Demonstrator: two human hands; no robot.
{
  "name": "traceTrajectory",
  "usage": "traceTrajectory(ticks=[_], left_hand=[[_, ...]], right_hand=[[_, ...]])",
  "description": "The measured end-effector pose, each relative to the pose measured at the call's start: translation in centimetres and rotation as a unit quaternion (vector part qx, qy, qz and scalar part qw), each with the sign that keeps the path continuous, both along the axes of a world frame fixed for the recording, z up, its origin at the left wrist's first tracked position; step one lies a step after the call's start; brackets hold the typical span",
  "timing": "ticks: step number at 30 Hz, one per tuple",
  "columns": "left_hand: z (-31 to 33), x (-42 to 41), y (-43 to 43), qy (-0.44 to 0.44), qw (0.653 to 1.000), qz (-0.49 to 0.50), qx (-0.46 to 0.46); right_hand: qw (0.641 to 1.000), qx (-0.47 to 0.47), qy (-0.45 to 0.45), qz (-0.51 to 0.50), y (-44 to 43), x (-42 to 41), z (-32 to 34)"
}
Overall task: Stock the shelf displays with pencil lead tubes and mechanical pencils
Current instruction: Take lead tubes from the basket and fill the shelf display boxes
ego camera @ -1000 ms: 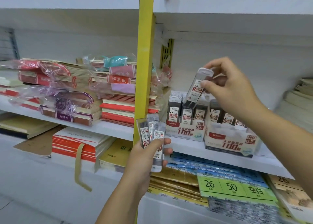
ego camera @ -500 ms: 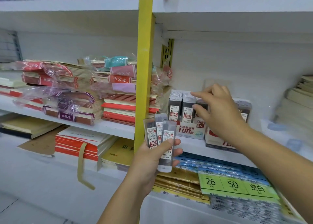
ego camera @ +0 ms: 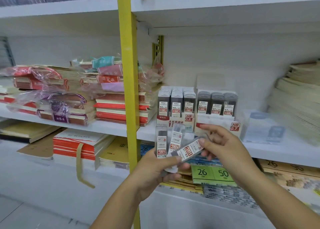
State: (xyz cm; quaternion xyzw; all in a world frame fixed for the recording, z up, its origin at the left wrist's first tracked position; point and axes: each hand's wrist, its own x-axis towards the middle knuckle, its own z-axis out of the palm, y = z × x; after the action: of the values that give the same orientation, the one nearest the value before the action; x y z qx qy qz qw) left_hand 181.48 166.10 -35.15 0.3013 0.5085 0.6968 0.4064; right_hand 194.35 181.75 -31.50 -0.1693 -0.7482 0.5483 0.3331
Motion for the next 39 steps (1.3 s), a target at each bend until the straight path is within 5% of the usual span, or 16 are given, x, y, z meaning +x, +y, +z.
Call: traceTrajectory(ticks=[8, 18, 25, 29, 39], left_hand=[[-0.2, -0.7, -0.1, 0.004, 0.996, 0.082, 0.018], [1.3, -1.3, 0.0, 0.064, 0.988, 0.139, 0.033], [1.6, -2.8, -0.3, -0.007, 0.986, 0.141, 0.084], [1.1, -3.6, -0.4, 0.012, 0.986, 0.149, 0.072], [0.3, -4.9, 0.2, 0.021, 0.987, 0.141, 0.071]], right_hand=[[0.999, 0.016, -0.025, -0.016, 0.1, 1.9, -0.6], [0.953, 0.254, -0.134, 0.096, -2.1, 0.2, 1.7], [0.964, 0.246, 0.092, 0.037, -1.4, -3.1, 10.0], [0.948, 0.295, 0.118, 0.006, -0.3, -5.6, 11.9], [0.914, 0.396, -0.055, -0.062, 1.9, -8.4, 10.2]])
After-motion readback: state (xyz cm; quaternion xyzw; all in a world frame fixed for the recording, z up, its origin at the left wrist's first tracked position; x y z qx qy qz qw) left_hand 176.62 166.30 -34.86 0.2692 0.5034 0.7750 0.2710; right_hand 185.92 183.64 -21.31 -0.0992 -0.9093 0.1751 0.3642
